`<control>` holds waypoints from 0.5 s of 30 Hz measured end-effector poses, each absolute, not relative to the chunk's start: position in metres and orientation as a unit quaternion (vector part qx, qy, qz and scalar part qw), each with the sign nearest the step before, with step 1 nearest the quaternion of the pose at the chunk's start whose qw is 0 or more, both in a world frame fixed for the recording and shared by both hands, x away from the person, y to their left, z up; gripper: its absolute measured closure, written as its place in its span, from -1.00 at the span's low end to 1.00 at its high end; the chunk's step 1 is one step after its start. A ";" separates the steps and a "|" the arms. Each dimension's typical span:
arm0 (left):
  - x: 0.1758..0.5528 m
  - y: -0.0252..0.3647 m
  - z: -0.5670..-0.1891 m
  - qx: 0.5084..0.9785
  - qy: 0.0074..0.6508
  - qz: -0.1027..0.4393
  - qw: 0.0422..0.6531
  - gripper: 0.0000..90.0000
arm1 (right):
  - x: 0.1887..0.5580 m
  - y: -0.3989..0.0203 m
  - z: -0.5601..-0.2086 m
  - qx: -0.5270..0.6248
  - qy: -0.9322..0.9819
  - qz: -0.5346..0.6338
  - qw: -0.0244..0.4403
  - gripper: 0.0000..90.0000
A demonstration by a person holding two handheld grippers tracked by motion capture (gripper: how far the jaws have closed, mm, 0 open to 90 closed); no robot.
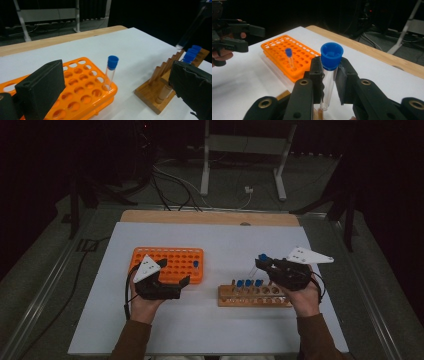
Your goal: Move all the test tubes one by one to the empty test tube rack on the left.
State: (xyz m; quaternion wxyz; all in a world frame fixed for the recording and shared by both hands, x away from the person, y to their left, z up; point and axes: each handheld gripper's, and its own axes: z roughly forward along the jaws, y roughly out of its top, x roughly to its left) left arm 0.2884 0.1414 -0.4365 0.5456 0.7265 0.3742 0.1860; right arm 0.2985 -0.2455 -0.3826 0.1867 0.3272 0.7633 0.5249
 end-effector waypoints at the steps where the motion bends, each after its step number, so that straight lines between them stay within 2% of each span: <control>1: 0.288 0.140 -0.436 0.727 0.372 0.186 0.546 -0.97 | 0.301 -0.238 -0.381 0.324 0.765 0.526 0.183 0.71; 15: 0.285 0.118 -0.428 0.742 0.347 0.172 0.547 -0.88 | 0.311 -0.190 -0.380 0.299 0.780 0.527 0.152 0.71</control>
